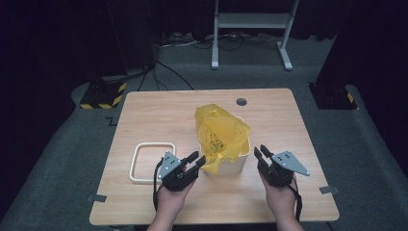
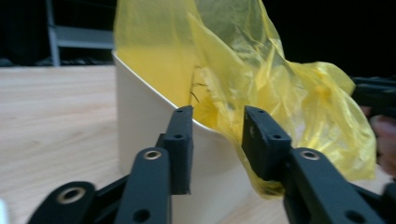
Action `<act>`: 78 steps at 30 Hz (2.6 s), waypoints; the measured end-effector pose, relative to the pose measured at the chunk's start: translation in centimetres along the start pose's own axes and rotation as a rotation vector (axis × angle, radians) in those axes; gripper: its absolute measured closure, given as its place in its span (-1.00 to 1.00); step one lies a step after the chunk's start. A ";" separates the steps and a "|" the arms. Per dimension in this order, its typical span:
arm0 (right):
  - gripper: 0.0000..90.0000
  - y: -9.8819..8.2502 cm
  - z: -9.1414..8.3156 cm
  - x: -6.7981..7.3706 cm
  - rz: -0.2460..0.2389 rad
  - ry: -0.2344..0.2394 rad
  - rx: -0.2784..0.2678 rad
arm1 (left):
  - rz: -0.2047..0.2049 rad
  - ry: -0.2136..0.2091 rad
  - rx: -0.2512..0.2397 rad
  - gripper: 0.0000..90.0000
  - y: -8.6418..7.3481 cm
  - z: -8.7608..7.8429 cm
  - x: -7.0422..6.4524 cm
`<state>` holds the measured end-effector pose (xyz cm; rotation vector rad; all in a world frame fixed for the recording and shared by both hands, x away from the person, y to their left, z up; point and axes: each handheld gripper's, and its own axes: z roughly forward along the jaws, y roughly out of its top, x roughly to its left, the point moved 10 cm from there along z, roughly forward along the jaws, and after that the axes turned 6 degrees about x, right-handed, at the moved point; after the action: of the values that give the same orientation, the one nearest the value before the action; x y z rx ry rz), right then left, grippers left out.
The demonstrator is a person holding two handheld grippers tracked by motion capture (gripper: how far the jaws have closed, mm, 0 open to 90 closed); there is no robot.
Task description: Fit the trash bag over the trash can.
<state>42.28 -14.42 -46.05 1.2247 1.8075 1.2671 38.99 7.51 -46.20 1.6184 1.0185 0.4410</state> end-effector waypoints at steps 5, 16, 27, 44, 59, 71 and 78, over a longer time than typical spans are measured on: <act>0.47 2.3 -1.0 0.6 0.007 0.028 -0.057 | 0.021 -0.002 -0.023 0.13 0.8 -0.6 -0.6; 0.19 3.5 -1.2 4.6 0.026 0.102 -0.085 | 0.055 0.011 -0.068 -0.23 2.3 -1.3 -1.6; 0.19 0.1 -0.8 8.6 -0.148 0.113 -0.020 | 0.027 -0.010 -0.099 -0.24 3.4 -1.3 -1.3; 0.37 2.9 -2.2 10.3 -0.189 0.134 -0.112 | 0.026 0.021 -0.042 -0.30 1.5 0.1 -0.3; 0.42 -2.6 1.1 13.0 -0.295 0.149 0.057 | 0.037 -0.020 -0.076 -0.26 3.3 -0.2 -1.1; 0.41 -0.8 -2.4 10.7 -0.213 0.151 -0.046 | 0.138 0.004 0.086 0.94 3.2 2.9 -2.0; 0.30 1.6 -2.6 3.1 -0.034 0.012 -0.093 | 0.092 0.034 0.014 0.99 3.1 2.2 -1.0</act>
<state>39.39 -12.30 -43.52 1.1336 1.7497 1.3268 41.28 5.38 -43.81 1.6799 0.9772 0.5253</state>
